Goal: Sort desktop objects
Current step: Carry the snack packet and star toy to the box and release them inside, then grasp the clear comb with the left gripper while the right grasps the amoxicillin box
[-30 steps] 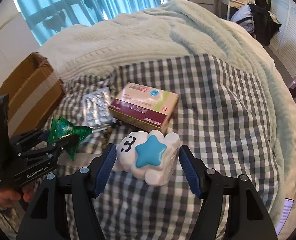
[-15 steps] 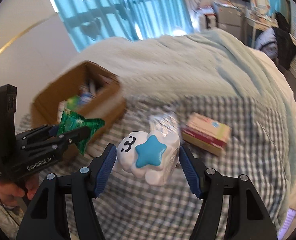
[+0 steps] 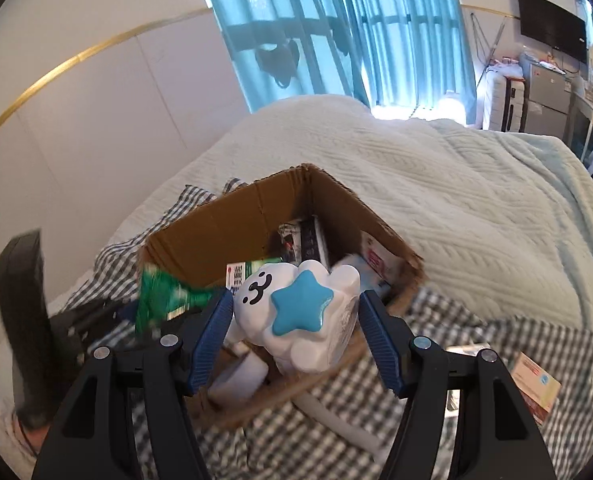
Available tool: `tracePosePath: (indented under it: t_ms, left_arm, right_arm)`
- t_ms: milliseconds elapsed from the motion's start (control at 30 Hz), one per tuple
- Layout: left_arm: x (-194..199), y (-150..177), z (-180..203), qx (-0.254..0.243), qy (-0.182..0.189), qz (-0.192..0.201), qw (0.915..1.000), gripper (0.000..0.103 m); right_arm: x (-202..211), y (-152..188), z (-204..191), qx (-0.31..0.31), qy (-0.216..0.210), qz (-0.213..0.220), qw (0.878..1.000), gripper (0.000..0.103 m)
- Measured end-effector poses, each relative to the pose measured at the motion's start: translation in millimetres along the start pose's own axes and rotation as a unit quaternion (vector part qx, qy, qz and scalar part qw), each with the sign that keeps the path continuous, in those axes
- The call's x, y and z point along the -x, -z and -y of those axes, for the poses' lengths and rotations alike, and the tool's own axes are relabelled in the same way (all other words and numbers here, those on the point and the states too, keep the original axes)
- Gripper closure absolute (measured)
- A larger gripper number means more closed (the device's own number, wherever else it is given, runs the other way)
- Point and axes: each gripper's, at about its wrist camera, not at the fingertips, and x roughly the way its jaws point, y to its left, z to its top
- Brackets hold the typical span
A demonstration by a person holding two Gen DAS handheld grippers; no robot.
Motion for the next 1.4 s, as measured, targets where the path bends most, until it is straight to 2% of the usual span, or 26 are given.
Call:
tracePosePath:
  t_ms: [100, 133, 200, 267, 333, 433, 600, 833, 1067, 1233, 1400]
  left_arm:
    - [-10, 2, -4, 0.007, 0.001, -0.003, 1.0, 0.06]
    - [-11, 3, -5, 0.011, 0.0, -0.003, 0.9999, 0.056]
    - [-15, 2, -7, 0.015, 0.008, -0.007, 0.9998, 0.049]
    - [-12, 1, -5, 0.016, 0.009, -0.002, 0.9998, 0.028]
    - [-6, 0, -2, 0.019, 0.002, 0.011, 0.9998, 0.019]
    - [4, -3, 6, 0.024, 0.01, 0.019, 0.9995, 0.018]
    - [26, -2, 39, 0.023, 0.039, 0.023, 0.9987, 0.018]
    - [32, 19, 112, -0.019, 0.101, 0.003, 0.9947, 0.014]
    - [-8, 64, 187, -0.089, 0.117, -0.039, 0.9884, 0.014]
    - [-53, 94, 230, -0.149, 0.141, -0.06, 0.9768, 0.014]
    - [-101, 113, 257, -0.193, 0.141, -0.093, 0.9665, 0.014]
  right_arm:
    - [-12, -10, 0, -0.013, -0.002, 0.004, 1.0, 0.037]
    - [-13, -13, 0, -0.016, -0.003, 0.008, 1.0, 0.029]
    - [-10, -15, 4, -0.023, 0.001, 0.02, 1.0, 0.018]
    - [-1, -14, 10, -0.027, -0.003, 0.034, 0.999, 0.018]
    - [6, -12, 17, -0.03, 0.017, 0.041, 0.999, 0.018]
    - [24, 1, 35, -0.037, 0.04, 0.043, 0.998, 0.018]
    - [59, 40, 83, -0.088, 0.078, 0.031, 0.993, 0.018]
    - [93, 106, 154, -0.154, 0.145, 0.01, 0.977, 0.018]
    - [99, 161, 203, -0.19, 0.169, -0.017, 0.967, 0.018]
    - [94, 176, 227, -0.189, 0.171, -0.024, 0.967, 0.018]
    - [80, 191, 259, -0.21, 0.162, -0.023, 0.964, 0.018]
